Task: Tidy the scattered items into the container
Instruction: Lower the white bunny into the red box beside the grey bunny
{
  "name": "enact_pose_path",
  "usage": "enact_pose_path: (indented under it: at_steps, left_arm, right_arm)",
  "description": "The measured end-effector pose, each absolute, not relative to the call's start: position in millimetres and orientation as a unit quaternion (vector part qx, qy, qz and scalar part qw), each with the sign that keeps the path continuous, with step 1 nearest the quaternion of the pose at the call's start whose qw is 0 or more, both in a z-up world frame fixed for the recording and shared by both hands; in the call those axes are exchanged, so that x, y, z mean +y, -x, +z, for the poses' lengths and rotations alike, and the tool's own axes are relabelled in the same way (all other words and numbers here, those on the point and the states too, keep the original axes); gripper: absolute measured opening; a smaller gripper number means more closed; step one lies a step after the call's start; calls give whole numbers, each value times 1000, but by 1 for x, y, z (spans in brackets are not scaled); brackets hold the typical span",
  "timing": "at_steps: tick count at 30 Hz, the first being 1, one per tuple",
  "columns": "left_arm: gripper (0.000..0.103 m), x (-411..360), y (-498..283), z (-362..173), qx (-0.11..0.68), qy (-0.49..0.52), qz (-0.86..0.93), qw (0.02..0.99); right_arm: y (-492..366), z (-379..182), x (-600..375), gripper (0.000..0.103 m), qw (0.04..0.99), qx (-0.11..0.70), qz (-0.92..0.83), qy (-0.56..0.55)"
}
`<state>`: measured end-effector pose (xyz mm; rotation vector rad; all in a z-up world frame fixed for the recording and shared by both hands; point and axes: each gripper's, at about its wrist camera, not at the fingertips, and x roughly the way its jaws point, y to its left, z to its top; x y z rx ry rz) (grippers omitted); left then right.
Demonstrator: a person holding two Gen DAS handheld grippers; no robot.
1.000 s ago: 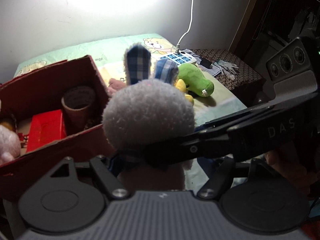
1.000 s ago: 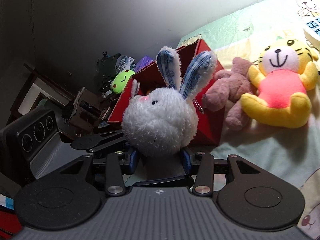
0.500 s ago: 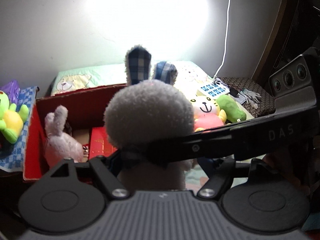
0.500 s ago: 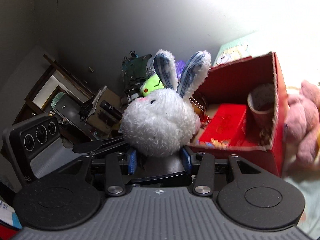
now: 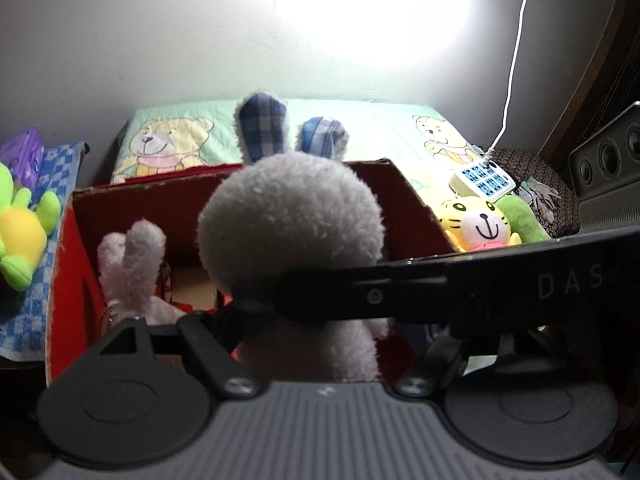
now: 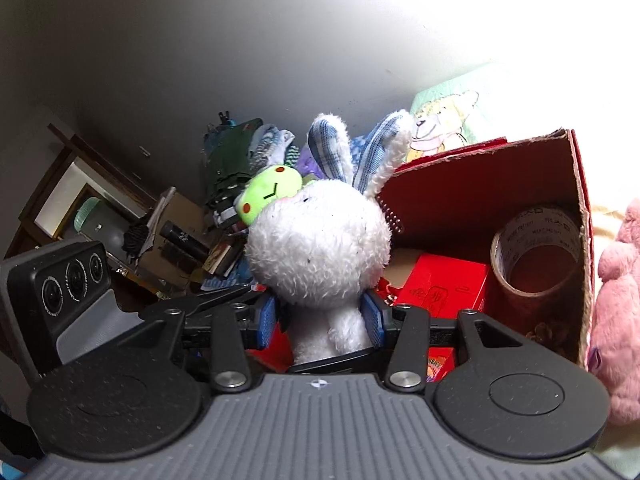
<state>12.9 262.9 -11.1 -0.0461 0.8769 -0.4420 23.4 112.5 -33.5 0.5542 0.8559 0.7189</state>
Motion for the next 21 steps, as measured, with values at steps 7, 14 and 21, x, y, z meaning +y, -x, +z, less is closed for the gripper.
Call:
enact_pose_path:
  at_steps: [7, 14, 21]
  left_arm:
    - [78, 273, -36, -36, 468, 28, -188, 863]
    - [76, 283, -45, -47, 490, 28, -182, 852]
    - [76, 297, -43, -44, 494, 30, -170, 852]
  right_arm:
    - [-50, -57, 125, 47, 790, 456, 305, -273]
    - [-67, -80, 134, 47, 763, 510, 277, -285]
    - [-72, -88, 138, 47, 733, 534, 287, -309]
